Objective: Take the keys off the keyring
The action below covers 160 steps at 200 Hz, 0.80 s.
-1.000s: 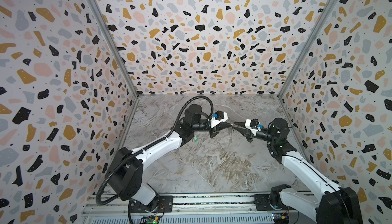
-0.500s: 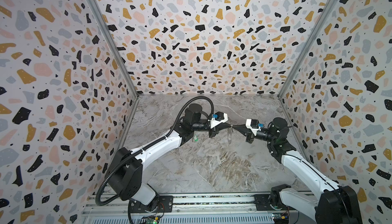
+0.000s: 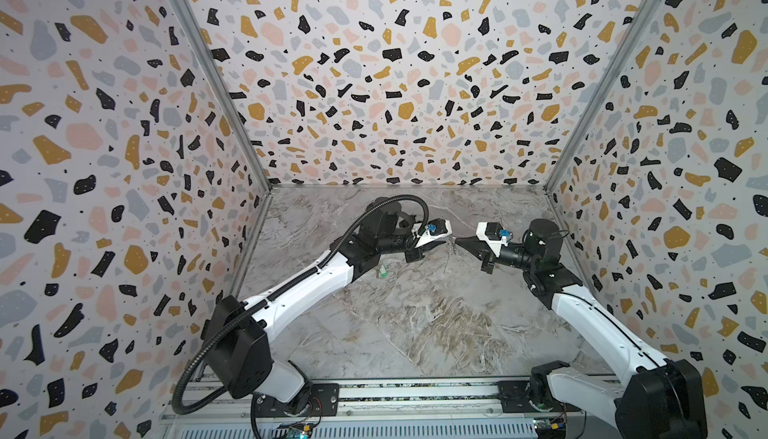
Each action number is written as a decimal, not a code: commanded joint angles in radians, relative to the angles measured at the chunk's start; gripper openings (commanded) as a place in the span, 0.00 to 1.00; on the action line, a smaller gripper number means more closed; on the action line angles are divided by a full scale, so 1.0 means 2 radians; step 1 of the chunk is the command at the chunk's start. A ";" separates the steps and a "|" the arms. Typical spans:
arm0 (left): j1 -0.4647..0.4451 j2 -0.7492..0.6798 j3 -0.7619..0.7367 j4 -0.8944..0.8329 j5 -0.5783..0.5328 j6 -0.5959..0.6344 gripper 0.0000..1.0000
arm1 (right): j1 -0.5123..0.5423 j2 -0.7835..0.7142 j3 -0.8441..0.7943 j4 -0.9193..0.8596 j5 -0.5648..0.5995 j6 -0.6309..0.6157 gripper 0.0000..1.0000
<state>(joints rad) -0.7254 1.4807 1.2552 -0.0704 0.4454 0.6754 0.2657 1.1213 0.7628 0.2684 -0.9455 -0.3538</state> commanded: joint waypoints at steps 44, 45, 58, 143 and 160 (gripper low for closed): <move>-0.034 -0.017 0.040 -0.056 -0.104 0.106 0.30 | 0.017 0.013 0.043 -0.072 0.019 -0.023 0.00; -0.034 -0.017 0.042 -0.056 -0.104 0.106 0.30 | 0.017 0.014 0.043 -0.073 0.019 -0.024 0.00; -0.037 -0.011 0.051 -0.069 -0.105 0.116 0.30 | 0.020 0.015 0.045 -0.075 0.019 -0.025 0.00; -0.062 0.014 0.071 -0.101 -0.125 0.146 0.28 | 0.024 0.016 0.047 -0.080 0.018 -0.032 0.00; -0.067 0.021 0.075 -0.097 -0.144 0.141 0.27 | 0.025 0.018 0.047 -0.080 0.015 -0.032 0.00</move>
<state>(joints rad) -0.8448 1.5063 1.3624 -0.2699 0.2146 0.9482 0.3099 1.1595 0.8089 0.1123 -0.9031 -0.4099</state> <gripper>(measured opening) 0.276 0.045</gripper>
